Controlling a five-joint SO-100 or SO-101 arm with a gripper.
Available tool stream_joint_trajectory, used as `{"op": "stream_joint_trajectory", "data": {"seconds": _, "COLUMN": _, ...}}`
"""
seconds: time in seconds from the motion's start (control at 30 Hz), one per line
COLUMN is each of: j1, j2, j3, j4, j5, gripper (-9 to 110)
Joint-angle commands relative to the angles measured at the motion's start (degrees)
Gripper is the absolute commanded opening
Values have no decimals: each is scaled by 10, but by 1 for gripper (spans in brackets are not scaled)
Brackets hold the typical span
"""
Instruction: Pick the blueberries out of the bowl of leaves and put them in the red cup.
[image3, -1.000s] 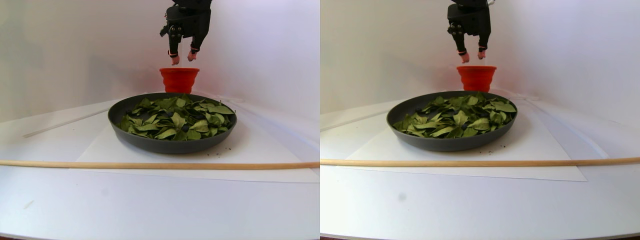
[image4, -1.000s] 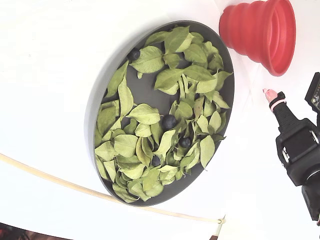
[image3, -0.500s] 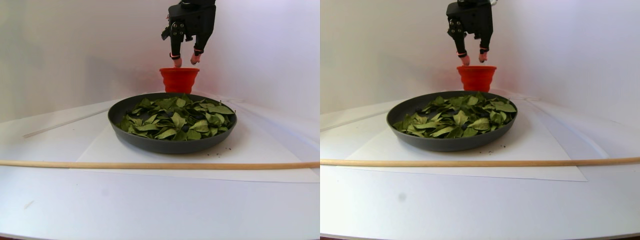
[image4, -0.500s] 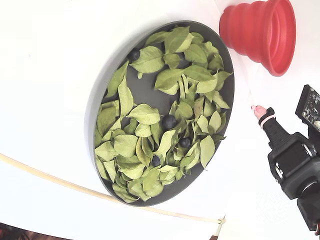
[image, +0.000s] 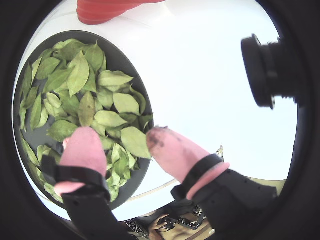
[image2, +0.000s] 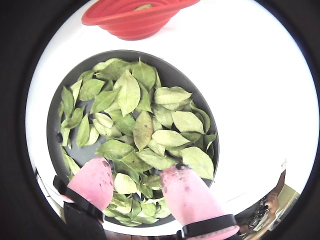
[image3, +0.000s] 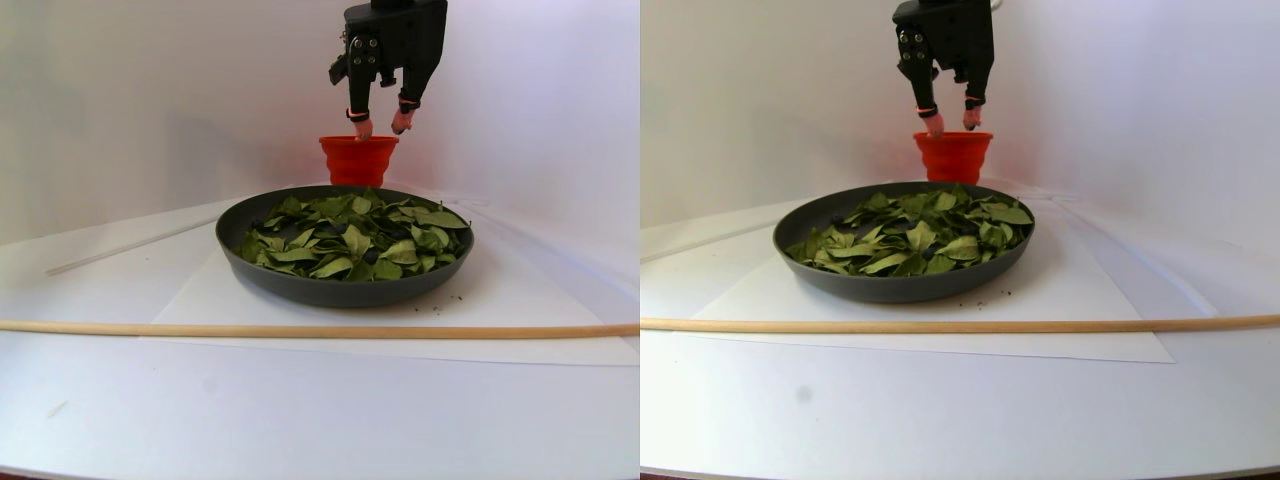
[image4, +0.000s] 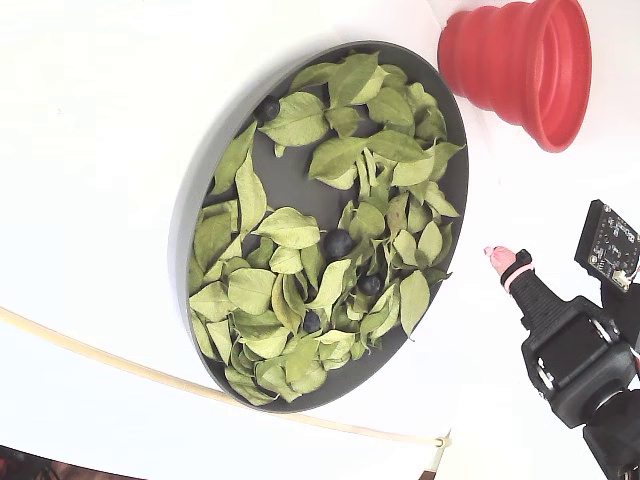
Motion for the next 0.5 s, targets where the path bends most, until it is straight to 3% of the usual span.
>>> {"op": "stream_joint_trajectory", "data": {"seconds": 0.0, "j1": 14, "j2": 69, "j3": 1, "j4": 1, "j5": -4, "gripper": 18}}
{"op": "stream_joint_trajectory", "data": {"seconds": 0.47, "j1": 18, "j2": 103, "j3": 59, "j4": 1, "j5": 0, "gripper": 18}}
